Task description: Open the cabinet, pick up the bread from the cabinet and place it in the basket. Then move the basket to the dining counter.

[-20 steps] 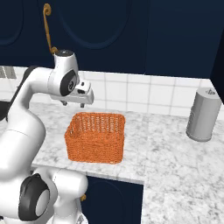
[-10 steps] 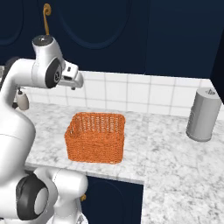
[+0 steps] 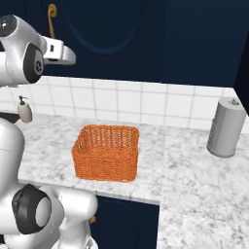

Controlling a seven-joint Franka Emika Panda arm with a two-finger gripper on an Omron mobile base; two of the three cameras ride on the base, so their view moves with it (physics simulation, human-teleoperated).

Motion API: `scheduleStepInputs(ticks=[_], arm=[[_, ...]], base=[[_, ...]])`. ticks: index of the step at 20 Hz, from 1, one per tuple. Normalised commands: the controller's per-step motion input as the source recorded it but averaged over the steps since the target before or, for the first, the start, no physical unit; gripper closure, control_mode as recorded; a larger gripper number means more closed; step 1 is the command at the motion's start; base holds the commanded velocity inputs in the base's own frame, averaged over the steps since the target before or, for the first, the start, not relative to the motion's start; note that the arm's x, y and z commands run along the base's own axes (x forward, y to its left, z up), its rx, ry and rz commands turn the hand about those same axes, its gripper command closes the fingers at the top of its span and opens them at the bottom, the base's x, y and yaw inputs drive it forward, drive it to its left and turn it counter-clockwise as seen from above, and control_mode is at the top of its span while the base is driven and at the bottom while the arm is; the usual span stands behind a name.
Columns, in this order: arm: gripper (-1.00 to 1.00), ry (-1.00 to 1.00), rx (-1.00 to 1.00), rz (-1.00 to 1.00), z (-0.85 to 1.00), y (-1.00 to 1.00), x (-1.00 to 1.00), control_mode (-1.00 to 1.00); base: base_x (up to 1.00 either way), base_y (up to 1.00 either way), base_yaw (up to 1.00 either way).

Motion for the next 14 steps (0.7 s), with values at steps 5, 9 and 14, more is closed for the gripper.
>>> scheduleStepInputs(ticks=[5, 9, 14], arm=[[-1.0, -0.25, -0.04, -0.08, 0.98, 0.42, 0.01, -1.0], [-1.0, -0.01, 0.0, -0.1, 0.44, 0.12, 0.16, -1.0], [-1.0, 0.07, 0.0, -0.06, 0.02, 0.05, 0.33, -1.0]], base=[[0.0, 0.0, 0.0], [0.0, 0.0, 0.0], [0.0, 0.0, 0.0]])
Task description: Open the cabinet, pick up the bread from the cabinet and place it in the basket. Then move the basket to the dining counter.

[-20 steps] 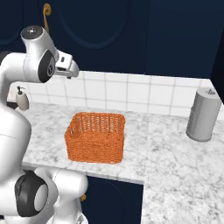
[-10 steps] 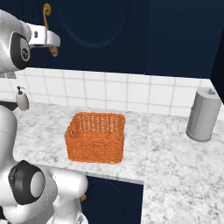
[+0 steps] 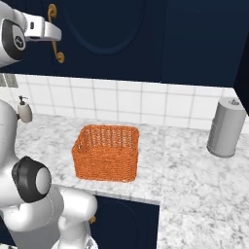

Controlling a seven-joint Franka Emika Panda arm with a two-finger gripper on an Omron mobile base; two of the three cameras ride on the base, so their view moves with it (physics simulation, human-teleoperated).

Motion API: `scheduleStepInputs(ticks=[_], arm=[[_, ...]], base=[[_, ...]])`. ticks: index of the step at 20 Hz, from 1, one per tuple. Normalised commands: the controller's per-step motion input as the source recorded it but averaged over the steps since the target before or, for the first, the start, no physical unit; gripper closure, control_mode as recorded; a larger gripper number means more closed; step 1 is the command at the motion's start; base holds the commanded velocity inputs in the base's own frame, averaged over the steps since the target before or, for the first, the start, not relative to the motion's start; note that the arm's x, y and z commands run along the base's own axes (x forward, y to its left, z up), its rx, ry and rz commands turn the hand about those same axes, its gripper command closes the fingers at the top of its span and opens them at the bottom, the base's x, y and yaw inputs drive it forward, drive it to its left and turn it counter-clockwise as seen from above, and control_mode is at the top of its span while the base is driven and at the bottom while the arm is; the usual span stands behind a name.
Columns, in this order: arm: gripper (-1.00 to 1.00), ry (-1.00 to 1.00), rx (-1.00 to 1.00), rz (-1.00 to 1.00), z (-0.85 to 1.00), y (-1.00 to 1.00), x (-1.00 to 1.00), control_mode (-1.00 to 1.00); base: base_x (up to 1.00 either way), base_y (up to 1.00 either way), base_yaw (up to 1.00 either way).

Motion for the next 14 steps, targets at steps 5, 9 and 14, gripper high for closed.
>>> scheduleStepInputs(ticks=[5, 9, 14], arm=[[-1.0, 0.0, 0.0, 0.0, -0.01, 0.0, 0.35, -1.0], [-1.0, 0.0, 0.0, 0.0, -0.1, 0.08, 0.4, -1.0], [-1.0, -0.01, 0.0, 0.0, -0.13, 0.07, 0.4, -1.0]], base=[[0.0, 0.0, 0.0], [0.0, 0.0, 0.0], [0.0, 0.0, 0.0]])
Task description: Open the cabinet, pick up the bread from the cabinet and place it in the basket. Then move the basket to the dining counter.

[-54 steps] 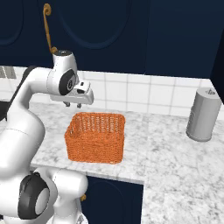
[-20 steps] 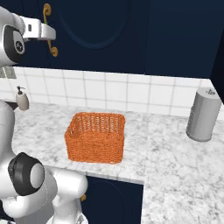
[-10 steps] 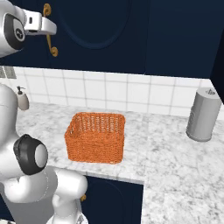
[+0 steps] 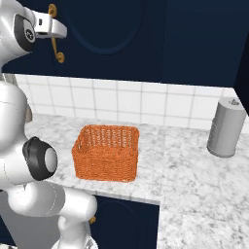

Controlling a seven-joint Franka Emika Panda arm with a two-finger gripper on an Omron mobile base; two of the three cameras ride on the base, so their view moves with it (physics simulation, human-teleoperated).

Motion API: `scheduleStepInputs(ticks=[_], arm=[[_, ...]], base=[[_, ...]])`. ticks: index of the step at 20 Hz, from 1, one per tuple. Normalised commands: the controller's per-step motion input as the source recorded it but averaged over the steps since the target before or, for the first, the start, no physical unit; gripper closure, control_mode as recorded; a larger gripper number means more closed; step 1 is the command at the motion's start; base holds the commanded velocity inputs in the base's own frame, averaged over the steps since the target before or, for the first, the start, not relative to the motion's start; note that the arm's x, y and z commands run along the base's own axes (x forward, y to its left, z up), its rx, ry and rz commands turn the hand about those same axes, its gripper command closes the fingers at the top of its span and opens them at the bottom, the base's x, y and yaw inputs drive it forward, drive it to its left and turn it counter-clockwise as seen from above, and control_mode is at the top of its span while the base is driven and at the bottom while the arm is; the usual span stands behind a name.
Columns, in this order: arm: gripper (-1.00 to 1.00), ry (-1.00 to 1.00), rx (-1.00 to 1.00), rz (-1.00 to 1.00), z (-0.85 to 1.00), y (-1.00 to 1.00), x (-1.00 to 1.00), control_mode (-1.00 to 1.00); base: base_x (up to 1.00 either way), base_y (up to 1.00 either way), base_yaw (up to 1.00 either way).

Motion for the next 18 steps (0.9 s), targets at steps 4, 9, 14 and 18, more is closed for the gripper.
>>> scheduleStepInputs(ticks=[4, 9, 14, 18], arm=[[-1.0, -0.01, 0.0, 0.0, -0.05, 0.11, 0.38, -1.0], [-1.0, -0.01, 0.0, 0.0, -0.02, 0.01, 0.52, -1.0], [1.0, -0.06, 0.0, 0.02, -0.08, 0.0, 0.35, -1.0], [1.0, -0.04, 0.0, 0.05, -0.04, 0.0, 0.29, -1.0]], base=[[0.0, 0.0, 0.0], [0.0, 0.0, 0.0], [0.0, 0.0, 0.0], [0.0, 0.0, 0.0]])
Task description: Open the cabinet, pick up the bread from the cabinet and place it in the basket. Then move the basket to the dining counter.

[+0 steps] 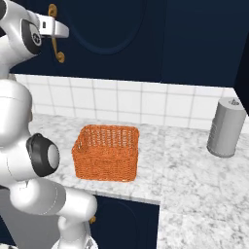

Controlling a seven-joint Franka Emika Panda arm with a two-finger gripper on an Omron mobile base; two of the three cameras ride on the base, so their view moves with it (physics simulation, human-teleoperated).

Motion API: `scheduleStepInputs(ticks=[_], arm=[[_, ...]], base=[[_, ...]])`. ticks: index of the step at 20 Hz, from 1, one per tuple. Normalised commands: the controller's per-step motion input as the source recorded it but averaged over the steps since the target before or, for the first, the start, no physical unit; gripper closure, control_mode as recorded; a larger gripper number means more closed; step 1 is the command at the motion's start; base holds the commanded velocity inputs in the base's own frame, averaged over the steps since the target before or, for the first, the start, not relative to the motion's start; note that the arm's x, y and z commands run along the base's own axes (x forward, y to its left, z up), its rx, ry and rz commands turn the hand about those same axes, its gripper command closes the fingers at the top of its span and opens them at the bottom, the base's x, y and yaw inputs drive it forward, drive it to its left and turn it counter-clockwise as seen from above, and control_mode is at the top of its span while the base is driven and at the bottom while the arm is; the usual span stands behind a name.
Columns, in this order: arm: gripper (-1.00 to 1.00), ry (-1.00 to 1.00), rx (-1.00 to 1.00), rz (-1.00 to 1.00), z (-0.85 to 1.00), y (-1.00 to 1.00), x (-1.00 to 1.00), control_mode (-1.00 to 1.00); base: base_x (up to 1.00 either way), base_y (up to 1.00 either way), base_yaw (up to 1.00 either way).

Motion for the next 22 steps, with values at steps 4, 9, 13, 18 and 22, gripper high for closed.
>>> scheduleStepInputs(ticks=[4, 9, 13, 18, 22], arm=[[1.0, -0.02, 0.0, 0.03, 0.0, 0.0, 0.13, -1.0], [1.0, 0.0, 0.01, 0.03, -0.06, -0.19, -0.31, -1.0], [1.0, -0.02, 0.02, 0.1, -0.01, -0.22, -1.0, -1.0], [1.0, -0.07, 0.08, 0.15, 0.0, -0.63, -1.0, -1.0], [1.0, -0.01, 0.03, 0.19, 0.0, -0.92, -1.0, -1.0]], base=[[0.0, 0.0, 0.0], [0.0, 0.0, 0.0], [0.0, 0.0, 0.0], [0.0, 0.0, 0.0], [0.0, 0.0, 0.0]])
